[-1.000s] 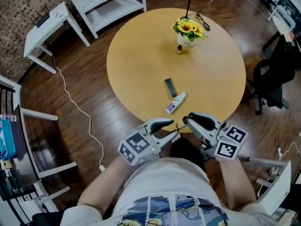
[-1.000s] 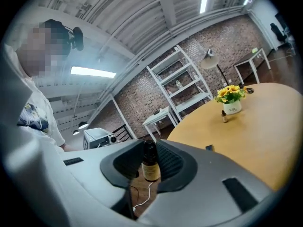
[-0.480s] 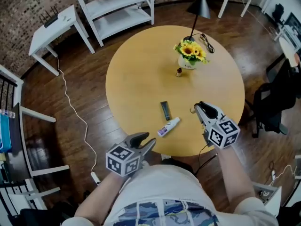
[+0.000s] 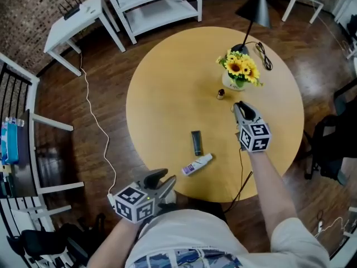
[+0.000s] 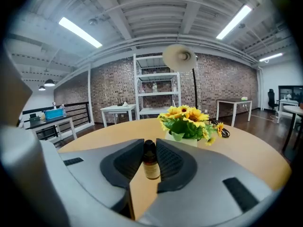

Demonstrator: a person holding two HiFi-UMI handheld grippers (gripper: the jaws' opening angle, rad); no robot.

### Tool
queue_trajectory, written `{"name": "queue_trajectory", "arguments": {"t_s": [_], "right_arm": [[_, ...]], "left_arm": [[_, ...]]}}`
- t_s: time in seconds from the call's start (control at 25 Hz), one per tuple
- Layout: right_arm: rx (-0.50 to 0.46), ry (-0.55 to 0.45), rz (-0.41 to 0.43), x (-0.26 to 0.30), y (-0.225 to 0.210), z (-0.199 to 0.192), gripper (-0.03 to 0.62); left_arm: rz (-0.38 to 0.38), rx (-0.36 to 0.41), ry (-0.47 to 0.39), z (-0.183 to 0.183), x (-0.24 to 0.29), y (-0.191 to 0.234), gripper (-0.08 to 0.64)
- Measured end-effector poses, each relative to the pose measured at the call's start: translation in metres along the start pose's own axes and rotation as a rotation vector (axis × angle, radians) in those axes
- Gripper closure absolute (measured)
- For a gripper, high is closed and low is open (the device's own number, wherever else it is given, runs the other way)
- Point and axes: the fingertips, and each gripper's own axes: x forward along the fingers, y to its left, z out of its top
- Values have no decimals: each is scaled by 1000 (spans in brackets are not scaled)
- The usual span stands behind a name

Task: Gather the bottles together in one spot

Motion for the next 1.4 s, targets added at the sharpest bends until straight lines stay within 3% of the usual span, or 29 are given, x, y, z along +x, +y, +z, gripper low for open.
{"name": "queue_trajectory", "arguments": {"t_s": [0.4, 0.88, 1.4], "right_arm": [[21, 11, -37, 86, -40, -25, 515], [-3, 6, -89, 89, -43, -42, 491], [42, 4, -69, 79, -46, -45, 433]], "left_arm": [[87, -100, 7, -10, 15, 18, 413], [70, -99, 29, -7, 30, 11, 413], [63, -74, 52, -8, 39, 3, 413]]}}
